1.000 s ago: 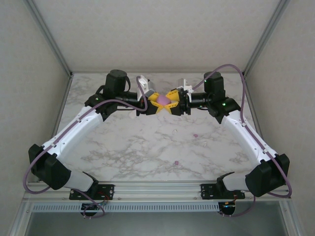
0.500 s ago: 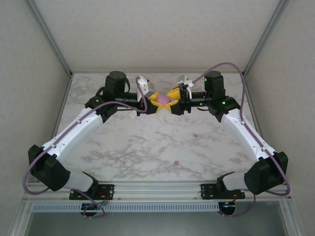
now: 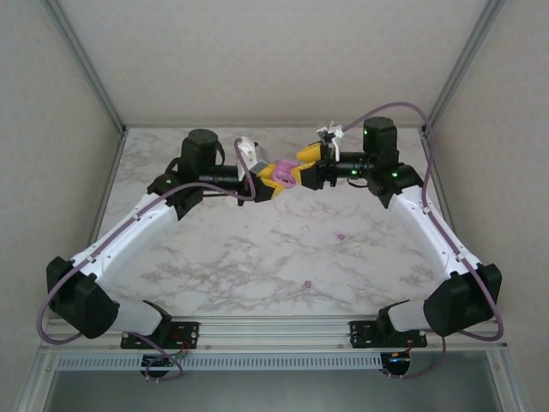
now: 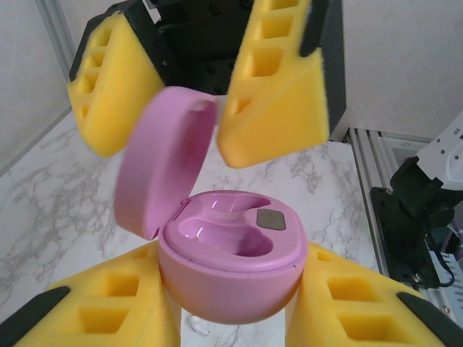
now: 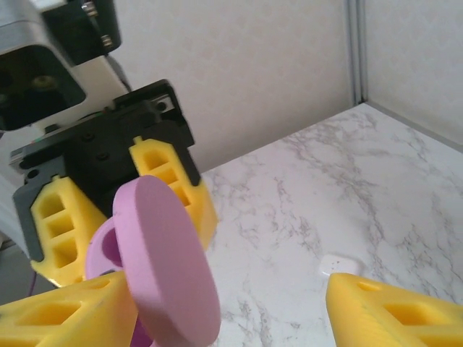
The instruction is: Insert the wireless bluetooth earbuds into the charging case
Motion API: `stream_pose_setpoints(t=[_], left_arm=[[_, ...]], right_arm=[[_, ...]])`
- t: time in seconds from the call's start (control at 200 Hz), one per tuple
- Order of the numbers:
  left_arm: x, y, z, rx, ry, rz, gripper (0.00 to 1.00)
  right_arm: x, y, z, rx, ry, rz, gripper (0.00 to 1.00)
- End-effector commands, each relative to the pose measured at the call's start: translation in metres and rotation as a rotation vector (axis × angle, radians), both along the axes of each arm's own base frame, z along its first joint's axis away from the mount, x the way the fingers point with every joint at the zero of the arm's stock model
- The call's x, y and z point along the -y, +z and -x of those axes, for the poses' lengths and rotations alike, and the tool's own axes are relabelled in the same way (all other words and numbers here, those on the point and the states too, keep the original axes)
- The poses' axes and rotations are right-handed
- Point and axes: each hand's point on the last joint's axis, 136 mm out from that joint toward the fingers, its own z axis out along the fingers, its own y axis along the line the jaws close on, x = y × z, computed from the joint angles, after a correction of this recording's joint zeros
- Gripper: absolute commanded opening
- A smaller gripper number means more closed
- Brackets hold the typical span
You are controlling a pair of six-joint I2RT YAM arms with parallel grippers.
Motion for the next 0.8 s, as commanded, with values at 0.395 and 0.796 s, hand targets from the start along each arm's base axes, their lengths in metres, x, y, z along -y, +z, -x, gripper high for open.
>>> stream_pose_setpoints(t=[0.395, 0.796], left_arm=[[-0.004, 0.017, -0.02, 0.043, 0.161, 0.162, 0.24], [-0.013, 0.01, -0.032, 0.012, 0.267, 0.237, 0.24]], right_arm=[[0.035, 0.062, -0.012, 0.056, -0.33, -0.076, 0.82], [0.187, -0.09, -0.044, -0.628, -1.145, 0.164, 0.96]])
